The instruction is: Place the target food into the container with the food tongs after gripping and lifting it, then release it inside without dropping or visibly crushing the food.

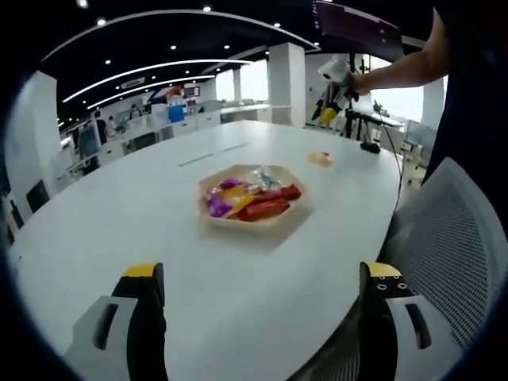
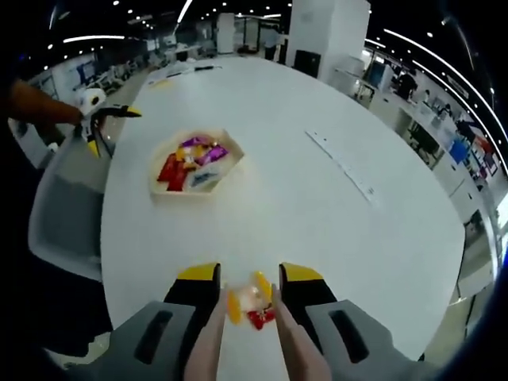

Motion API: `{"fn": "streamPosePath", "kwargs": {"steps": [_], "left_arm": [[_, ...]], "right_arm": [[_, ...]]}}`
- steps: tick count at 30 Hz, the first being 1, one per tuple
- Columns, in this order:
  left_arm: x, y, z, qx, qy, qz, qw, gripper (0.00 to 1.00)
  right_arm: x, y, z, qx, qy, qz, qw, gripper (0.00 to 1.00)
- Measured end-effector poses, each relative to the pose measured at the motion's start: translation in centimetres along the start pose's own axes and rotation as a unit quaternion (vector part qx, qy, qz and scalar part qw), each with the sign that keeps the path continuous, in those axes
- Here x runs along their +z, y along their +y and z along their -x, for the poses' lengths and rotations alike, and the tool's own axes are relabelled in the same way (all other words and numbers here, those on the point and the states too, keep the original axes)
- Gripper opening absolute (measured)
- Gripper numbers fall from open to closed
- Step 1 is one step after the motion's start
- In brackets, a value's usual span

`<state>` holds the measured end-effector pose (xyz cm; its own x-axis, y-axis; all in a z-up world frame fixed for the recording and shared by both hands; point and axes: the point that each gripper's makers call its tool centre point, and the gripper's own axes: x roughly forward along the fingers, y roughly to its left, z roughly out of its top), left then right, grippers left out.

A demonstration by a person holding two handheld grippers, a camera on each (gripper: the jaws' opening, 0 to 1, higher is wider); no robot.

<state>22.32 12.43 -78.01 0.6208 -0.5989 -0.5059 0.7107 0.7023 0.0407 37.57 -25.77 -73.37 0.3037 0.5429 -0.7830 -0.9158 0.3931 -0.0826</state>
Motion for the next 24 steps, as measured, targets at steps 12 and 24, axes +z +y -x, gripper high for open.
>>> {"fn": "streamPosePath", "kwargs": {"steps": [12,24], "left_arm": [[0.2,-0.4,-0.1,0.011,0.006,-0.029,0.9995,1.0],[-0.5,-0.3,-0.2,0.012,0.02,-0.028,0.9994,1.0]], "right_arm": [[-1.9,1.2,-2.4,0.02,0.002,0.05,0.9986,0.28],[-3.1,1.4,-5.1,0.012,-0.008,0.068,0.9976,0.28]]}}
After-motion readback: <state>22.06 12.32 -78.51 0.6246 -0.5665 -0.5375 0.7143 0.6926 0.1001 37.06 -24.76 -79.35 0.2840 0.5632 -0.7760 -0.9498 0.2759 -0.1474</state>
